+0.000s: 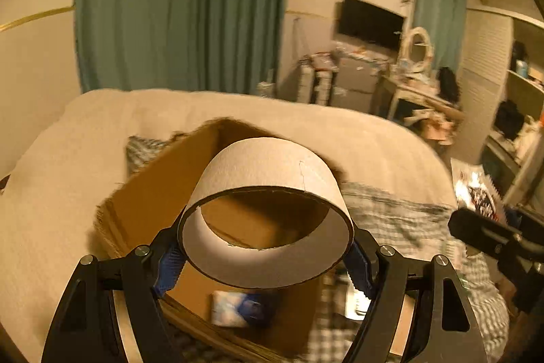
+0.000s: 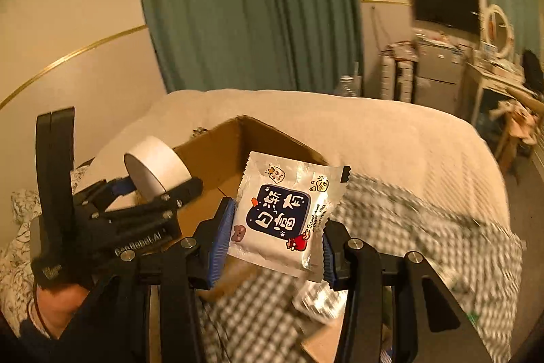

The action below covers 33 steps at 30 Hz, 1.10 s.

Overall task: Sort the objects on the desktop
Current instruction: 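Carry the tape roll and sachet over the box and open both tools, then move both open tools back over the pile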

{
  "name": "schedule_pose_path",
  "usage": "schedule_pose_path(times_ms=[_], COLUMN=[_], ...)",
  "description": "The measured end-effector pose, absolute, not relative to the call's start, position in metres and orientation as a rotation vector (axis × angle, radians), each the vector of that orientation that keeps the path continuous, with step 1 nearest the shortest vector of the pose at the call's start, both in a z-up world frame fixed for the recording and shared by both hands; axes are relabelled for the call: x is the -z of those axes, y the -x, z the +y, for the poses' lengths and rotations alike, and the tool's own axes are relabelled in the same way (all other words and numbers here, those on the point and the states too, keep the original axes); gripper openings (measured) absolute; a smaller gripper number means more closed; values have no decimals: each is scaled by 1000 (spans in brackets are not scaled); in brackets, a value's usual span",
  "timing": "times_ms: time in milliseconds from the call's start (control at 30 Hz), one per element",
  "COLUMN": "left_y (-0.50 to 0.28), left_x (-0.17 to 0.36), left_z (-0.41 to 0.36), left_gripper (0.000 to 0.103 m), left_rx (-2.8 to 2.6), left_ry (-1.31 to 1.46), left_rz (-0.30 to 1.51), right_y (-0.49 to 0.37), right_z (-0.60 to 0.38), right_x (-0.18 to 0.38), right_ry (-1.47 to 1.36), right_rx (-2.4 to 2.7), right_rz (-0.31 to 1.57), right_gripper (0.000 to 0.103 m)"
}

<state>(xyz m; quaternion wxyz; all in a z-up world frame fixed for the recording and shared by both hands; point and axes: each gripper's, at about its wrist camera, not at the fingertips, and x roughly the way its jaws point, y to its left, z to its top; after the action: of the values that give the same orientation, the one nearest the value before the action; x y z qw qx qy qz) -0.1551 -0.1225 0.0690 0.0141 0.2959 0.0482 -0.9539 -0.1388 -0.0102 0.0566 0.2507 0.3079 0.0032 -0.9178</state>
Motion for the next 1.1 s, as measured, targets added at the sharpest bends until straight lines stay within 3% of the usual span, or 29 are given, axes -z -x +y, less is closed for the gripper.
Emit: schedule_pose_path(times_ms=[300, 333, 367, 400, 767, 1100], left_y=[171, 171, 168, 169, 128, 64], left_x=[-39, -37, -34, -34, -57, -34], left_z=[-155, -155, -155, -153, -115, -27], left_gripper=[81, 86, 93, 103, 103, 103], left_rx=[2948, 2950, 2958, 2967, 2987, 3090], left_ry=[-947, -939, -938, -940, -955, -1109], left_rz=[171, 164, 162, 162, 190, 117], right_y=[208, 203, 201, 198, 133, 42], right_z=[-77, -77, -77, -74, 18, 150], right_x=[-22, -27, -34, -41, -86, -35], right_ry=[-901, -865, -829, -794, -759, -891], right_rx=[2433, 2449, 2470, 2501, 2629, 2842], right_rz=[-79, -86, -90, -100, -192, -175], right_gripper=[47, 62, 88, 94, 94, 94])
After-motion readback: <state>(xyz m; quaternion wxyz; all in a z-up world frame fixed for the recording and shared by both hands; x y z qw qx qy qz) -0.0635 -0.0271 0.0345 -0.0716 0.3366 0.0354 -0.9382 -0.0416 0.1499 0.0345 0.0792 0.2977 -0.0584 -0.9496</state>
